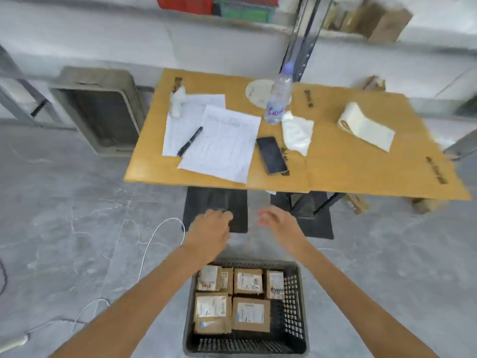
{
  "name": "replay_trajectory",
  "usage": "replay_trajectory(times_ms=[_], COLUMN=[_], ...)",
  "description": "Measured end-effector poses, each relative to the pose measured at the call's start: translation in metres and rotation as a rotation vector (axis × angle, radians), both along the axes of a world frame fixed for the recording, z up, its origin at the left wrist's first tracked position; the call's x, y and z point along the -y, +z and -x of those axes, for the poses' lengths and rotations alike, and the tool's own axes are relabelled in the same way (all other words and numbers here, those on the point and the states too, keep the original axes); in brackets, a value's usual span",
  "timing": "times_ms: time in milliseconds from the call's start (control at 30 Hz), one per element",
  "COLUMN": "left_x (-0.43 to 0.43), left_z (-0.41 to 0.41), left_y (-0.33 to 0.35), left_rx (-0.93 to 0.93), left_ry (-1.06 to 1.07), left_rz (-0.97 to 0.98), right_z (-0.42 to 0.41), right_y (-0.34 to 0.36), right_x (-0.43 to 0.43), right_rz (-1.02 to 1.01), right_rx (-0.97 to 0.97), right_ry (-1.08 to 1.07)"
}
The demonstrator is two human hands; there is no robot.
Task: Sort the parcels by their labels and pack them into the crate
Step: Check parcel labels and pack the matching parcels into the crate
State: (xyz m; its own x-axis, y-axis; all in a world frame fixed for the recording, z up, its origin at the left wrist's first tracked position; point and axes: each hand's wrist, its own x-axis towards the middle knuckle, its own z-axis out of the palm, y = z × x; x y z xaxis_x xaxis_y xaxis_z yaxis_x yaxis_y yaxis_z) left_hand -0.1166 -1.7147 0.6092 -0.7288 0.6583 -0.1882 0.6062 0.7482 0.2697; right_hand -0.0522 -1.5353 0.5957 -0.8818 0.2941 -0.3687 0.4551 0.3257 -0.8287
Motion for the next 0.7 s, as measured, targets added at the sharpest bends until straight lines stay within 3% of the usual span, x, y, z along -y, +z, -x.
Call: replay_trajectory(times_ms=[133,300,467,700], left_x=[-0.057,-0.139,-0.239,-0.407], left_z=[0.003,-0.036,-0.097,-0.195], left_y=[0.138,0.249,0.283,0.274], left_rx=[-0.141,-0.227,-0.247,-0.155], left_ry=[-0.023,-0.077,-0.211,-0.233], left_rz=[-0.221,-0.484,-0.585,-0.59], right_z=[-0.026,-0.096,-0.18,-0.301], right_y=[0.152,0.259,0.292,0.288], right_x=[-0.04,-0.108,-0.207,-0.379], right_rz=[-0.053,-0.168,-0.27,-0.232], right_rx=[-0.258,-0.506,-0.651,-0.62], right_ry=[-0.082,-0.296,-0.508,-0.764])
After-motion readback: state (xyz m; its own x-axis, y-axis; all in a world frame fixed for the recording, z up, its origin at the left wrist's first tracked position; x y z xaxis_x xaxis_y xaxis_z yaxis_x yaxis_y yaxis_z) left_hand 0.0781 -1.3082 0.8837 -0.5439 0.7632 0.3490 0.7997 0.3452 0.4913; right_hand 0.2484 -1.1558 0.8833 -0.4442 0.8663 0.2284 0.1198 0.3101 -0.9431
